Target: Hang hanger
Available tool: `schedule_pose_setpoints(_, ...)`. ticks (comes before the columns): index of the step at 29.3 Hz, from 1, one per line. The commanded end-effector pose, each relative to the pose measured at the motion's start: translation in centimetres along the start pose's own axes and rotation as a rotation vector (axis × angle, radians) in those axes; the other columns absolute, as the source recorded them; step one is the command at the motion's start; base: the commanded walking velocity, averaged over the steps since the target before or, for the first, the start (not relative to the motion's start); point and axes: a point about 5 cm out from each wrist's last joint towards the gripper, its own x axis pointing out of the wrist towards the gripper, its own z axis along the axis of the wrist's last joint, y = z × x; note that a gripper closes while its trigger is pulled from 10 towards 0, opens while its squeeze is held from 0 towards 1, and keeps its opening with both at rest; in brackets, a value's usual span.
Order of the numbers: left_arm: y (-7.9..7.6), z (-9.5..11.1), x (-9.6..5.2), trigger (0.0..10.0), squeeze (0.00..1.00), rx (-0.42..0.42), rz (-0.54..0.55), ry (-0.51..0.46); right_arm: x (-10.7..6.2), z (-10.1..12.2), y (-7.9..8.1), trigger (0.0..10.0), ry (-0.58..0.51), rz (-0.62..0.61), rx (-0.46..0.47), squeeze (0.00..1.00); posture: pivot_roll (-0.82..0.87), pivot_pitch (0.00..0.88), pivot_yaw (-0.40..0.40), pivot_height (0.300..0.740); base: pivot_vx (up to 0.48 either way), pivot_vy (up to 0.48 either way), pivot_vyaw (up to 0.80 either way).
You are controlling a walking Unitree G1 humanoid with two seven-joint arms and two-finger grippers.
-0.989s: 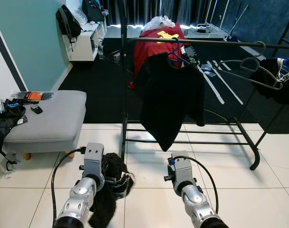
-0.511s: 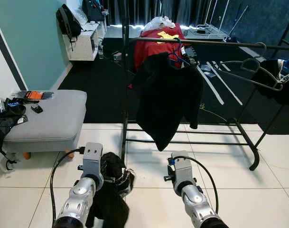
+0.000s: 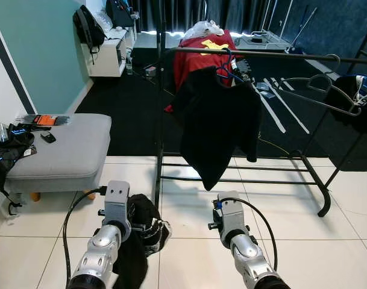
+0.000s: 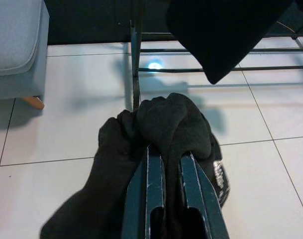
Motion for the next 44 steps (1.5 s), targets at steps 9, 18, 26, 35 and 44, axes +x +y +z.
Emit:
schedule_pose_setpoints(9,0.3,0.2,0.0,10.0,0.0,-0.004,0.017,-0.019,-0.1,-0.3,-0.1,10.0,0.011,-0.004,0.021,0.0,0.06,0.02,-0.011,0.74,0.0,0.0,0.0)
schedule_pose_setpoints(18,0.6,-0.2,0.0,10.0,0.0,-0.045,0.056,0.022,-0.1,-0.3,-0.1,10.0,0.013,-0.006,0.018,0.0,0.06,0.02,-0.011,0.74,0.0,0.0,0.0)
schedule_pose_setpoints(26,1.3,-0.8,0.0,10.0,0.0,-0.089,0.107,0.079,-0.1,-0.2,-0.2,10.0,0.012,-0.011,0.014,0.0,0.06,0.013,-0.011,0.74,0.0,0.0,0.0)
schedule_pose_setpoints(35,2.1,-0.3,0.1,10.0,0.0,-0.001,0.135,0.03,0.5,1.7,-0.5,10.0,-0.079,-0.003,0.027,0.0,0.04,0.0,-0.011,0.74,0.0,0.0,0.0)
schedule_pose_setpoints(44,4.6,4.4,0.3,10.0,0.0,-0.042,-0.022,-0.189,1.3,5.4,-1.0,10.0,-0.189,0.182,0.042,0.0,0.01,0.0,0.006,0.74,0.0,0.0,0.0)
